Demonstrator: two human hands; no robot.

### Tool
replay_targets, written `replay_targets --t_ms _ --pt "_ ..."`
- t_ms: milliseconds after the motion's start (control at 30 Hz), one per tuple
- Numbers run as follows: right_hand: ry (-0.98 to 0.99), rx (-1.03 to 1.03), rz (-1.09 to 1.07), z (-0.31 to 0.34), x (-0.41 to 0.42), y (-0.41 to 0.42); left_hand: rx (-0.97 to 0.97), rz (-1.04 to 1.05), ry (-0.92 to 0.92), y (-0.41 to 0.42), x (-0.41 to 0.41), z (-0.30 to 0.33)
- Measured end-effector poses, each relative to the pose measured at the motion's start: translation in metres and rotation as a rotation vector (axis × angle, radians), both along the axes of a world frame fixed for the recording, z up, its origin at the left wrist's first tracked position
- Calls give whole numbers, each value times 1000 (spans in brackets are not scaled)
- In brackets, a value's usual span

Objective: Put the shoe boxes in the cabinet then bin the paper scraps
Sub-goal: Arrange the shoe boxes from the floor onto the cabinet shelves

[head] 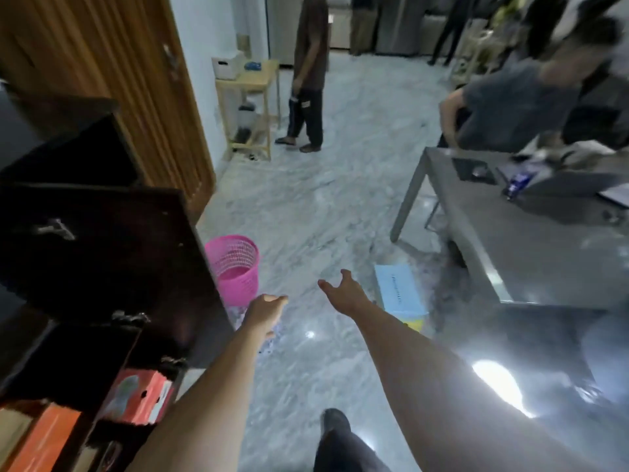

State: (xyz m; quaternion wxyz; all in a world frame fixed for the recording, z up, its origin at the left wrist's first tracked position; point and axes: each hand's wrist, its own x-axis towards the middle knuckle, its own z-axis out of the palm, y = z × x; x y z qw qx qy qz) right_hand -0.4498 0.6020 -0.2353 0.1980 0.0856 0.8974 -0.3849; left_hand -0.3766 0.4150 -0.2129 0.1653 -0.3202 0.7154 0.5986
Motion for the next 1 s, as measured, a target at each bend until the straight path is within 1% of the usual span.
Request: replay_targets --t_ms 100,267,367,467,600,733,833,900,1000 --pt "19 -13 -136 -3 -22 68 -19 -126 -6 51 -47 -9" --pt "-42 -50 -296 -45 -83 157 -26 -278 -65 133 -124 -40" --pt "-100 -61 -361 -81 -129 198 -33 -335 -136 177 -178 -74" --pt "-172 -77 -421 -127 -180 235 -27 -380 -235 221 -238 -124" --pt "-290 -49 -517 -219 -246 288 -9 -420 -351 274 -319 -225" --pt "-357 0 -594 -341 -307 342 26 -444 -400 324 -386 -364" --pt "-343 55 -644 -433 -340 374 60 -403 -406 357 -424 -465" --pt "-333 101 -675 -485 -353 390 34 -356 -405 374 -445 -526" --pt "-329 98 -680 -538 -367 406 21 -261 -422 387 -466 -591"
